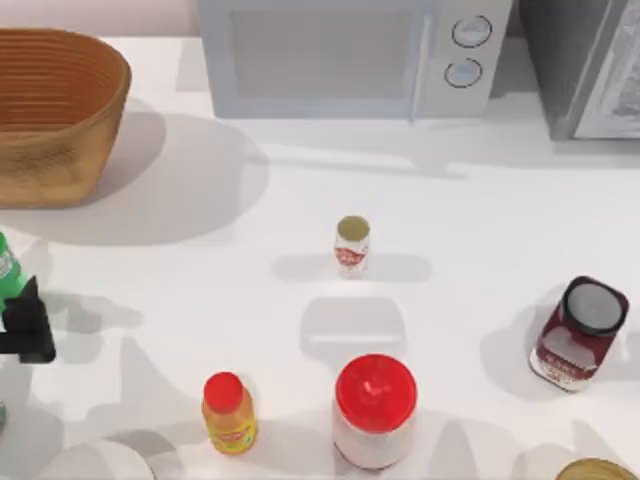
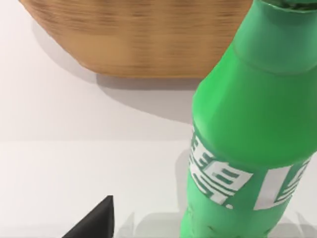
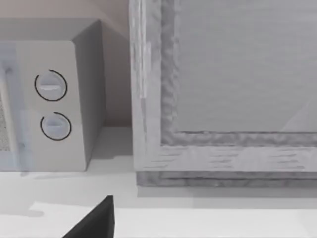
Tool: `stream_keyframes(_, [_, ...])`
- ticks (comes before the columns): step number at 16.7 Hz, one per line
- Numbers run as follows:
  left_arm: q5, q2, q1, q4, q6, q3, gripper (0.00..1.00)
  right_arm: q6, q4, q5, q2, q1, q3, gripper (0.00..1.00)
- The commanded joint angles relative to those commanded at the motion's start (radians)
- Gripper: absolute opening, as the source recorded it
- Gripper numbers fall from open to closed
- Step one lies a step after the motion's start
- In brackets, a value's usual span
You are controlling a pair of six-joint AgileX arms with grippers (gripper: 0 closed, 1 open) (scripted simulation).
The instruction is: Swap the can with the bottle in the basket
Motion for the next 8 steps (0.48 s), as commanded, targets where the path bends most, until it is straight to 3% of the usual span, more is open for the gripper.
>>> stream_keyframes(8, [-0.027, 0.062, -0.03, 0.038, -0.012, 0.037, 1.0, 0.0, 0.0, 0.0, 0.0, 0.0, 0.0, 1.0])
